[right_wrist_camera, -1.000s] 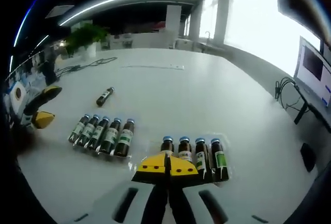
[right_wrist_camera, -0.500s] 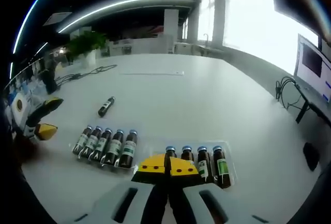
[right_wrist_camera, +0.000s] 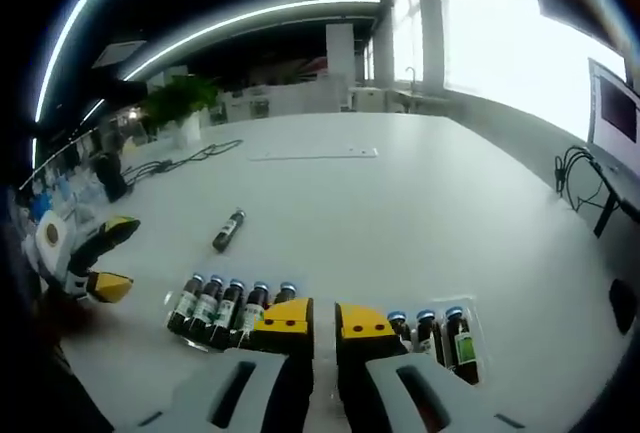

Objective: Grip medicine bottles put into box

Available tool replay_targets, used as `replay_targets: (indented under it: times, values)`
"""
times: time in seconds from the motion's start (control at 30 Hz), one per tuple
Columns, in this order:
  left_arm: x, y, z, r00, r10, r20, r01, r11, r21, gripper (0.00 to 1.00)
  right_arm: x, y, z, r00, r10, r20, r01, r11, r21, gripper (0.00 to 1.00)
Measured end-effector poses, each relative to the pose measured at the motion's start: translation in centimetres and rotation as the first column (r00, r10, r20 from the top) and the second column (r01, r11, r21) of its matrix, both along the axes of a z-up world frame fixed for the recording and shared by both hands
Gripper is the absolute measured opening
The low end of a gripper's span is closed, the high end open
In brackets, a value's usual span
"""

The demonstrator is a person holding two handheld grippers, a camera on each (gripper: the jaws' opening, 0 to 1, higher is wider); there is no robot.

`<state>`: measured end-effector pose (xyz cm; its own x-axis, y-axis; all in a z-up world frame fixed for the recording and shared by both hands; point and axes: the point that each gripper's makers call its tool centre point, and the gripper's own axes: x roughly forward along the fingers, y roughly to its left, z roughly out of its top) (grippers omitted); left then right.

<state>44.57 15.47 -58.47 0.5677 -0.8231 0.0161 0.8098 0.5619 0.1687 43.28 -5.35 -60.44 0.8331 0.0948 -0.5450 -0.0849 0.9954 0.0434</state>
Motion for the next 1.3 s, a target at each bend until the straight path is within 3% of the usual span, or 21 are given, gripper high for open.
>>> replay_targets:
  times: [0.53,0.93,1.3]
  values:
    - [0.1,0.2,0.0,1.0,0.003,-0.002,-0.003,1.0,-0.007,0.41,2.5,2.4,0.6,0.999,0.048,0.003,-0.048,0.999,0.019,0.07]
    - [0.1,0.2,0.3,1.0,0.001,0.0,-0.001,1.0,-0.019,0.41,4.7,4.7,2.6,0.995,0.092,0.043,-0.093,0.995,0.037,0.09]
    - [0.0,0.2,0.3,1.0,-0.002,0.002,0.002,1.0,-0.021,0.41,6.1,5.8,3.1,0.993,0.114,0.045,-0.115,0.992,0.041,0.1]
